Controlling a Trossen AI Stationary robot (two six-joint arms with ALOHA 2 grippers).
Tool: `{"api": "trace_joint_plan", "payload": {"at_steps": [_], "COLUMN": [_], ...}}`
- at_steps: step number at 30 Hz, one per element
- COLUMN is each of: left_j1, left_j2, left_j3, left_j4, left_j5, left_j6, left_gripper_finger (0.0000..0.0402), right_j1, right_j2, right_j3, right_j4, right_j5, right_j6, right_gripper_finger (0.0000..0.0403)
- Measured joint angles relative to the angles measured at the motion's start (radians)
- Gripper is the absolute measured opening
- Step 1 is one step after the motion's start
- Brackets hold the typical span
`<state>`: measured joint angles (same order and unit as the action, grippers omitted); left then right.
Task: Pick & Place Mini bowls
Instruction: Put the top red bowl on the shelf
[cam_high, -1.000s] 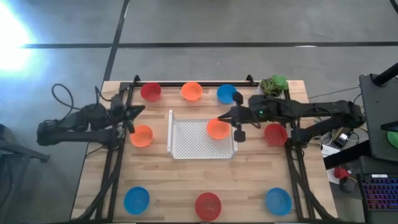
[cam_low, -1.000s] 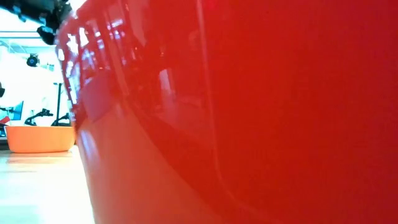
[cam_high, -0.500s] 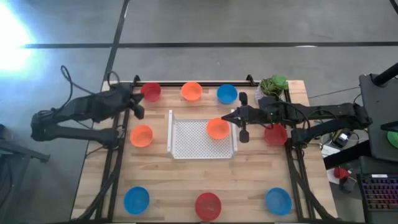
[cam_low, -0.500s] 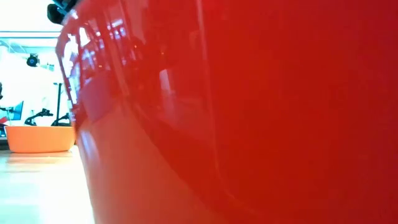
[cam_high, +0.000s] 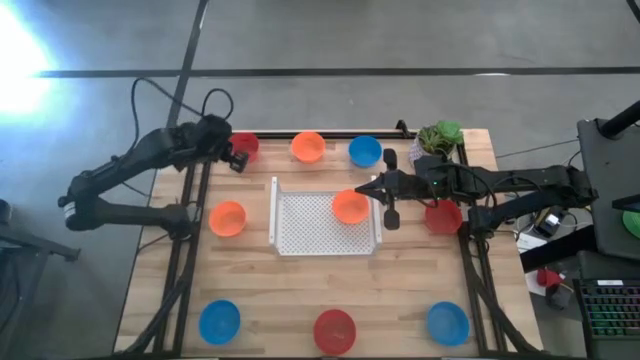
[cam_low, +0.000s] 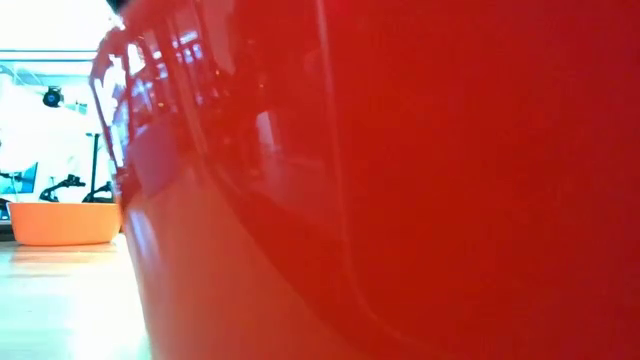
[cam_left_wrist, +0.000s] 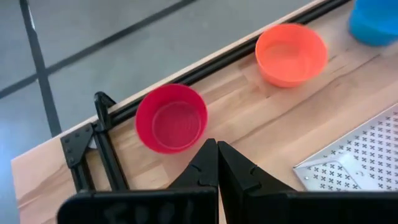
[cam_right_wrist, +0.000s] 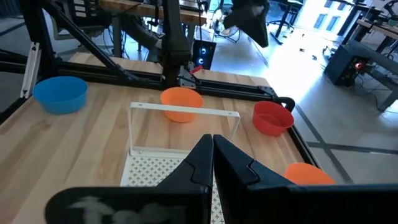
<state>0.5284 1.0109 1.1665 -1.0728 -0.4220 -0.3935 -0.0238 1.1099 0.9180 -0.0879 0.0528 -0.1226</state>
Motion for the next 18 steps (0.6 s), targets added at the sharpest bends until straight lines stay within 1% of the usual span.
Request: {"api": "trace_joint_plan", "payload": {"at_steps": [5,8,14,18], "left_j1": [0.096,0.138,0.189,0.211], "left_j2": [0.075,0.129,0.224,0.267], "left_j3": [0.026,0.035,0.055,0.060], "left_j4": [0.004,0.007,0.006,0.008], "left_j5": [0.073,0.118,0.123,0.124], "left_j6": [0.088,0.110,0.182,0.192], "left_gripper_finger": [0.0000,0.0000,0.0000,0.0000], "right_j1": [0.000,0.000,0.000,0.000], "right_j2": [0.000,0.000,0.000,0.000], "right_j3": [0.001,0.001,0.001,0.002], "right_j4": [0.000,-0.001,-0.002,-0.002], "right_j5": [0.000,0.000,0.000,0.000], "right_j6": [0.000,0.000,0.000,0.005], "right_gripper_finger": [0.0008,0.0008,0.0008,0.0008]}}
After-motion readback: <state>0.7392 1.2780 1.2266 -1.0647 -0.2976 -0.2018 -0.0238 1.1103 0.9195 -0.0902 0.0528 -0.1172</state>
